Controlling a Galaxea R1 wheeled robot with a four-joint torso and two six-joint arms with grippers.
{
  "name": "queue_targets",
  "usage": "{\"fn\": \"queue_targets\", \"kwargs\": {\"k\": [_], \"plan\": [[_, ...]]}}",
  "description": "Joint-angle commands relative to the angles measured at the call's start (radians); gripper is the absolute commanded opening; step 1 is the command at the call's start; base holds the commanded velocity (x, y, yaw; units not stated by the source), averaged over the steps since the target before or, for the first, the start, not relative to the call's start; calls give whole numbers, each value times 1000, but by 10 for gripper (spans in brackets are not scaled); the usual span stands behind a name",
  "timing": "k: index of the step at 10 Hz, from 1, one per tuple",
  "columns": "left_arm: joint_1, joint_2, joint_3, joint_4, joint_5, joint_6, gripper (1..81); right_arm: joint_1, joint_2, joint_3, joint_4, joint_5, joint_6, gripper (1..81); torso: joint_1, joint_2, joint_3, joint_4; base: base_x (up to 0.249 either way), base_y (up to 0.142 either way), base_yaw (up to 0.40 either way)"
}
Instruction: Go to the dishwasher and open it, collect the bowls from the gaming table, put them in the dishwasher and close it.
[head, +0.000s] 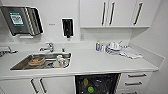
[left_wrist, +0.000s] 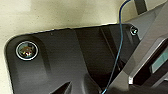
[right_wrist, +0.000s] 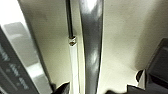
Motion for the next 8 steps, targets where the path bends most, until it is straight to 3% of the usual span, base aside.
{"fn": "queue_targets", "kwargs": {"k": [1,2,3,5,8], "plan": [[-39,-1,-5,9,48,2,811,248,-161,256,20,32,-13,811,0,0,0,0,0,0,0],[-42,19,-55,15,70,2,811,245,-178,282,-2,26,-31,811,0,0,0,0,0,0,0],[-44,44,-98,18,68,4,811,212,-172,258,-74,10,-57,811,0,0,0,0,0,0,0],[-44,85,-201,18,64,4,811,58,-141,124,-290,-66,-97,811,1,0,0,0,0,0,0],[-45,90,-225,6,21,1,811,-114,-121,-18,-676,-65,-123,811,1,0,0,0,0,0,0]]}}
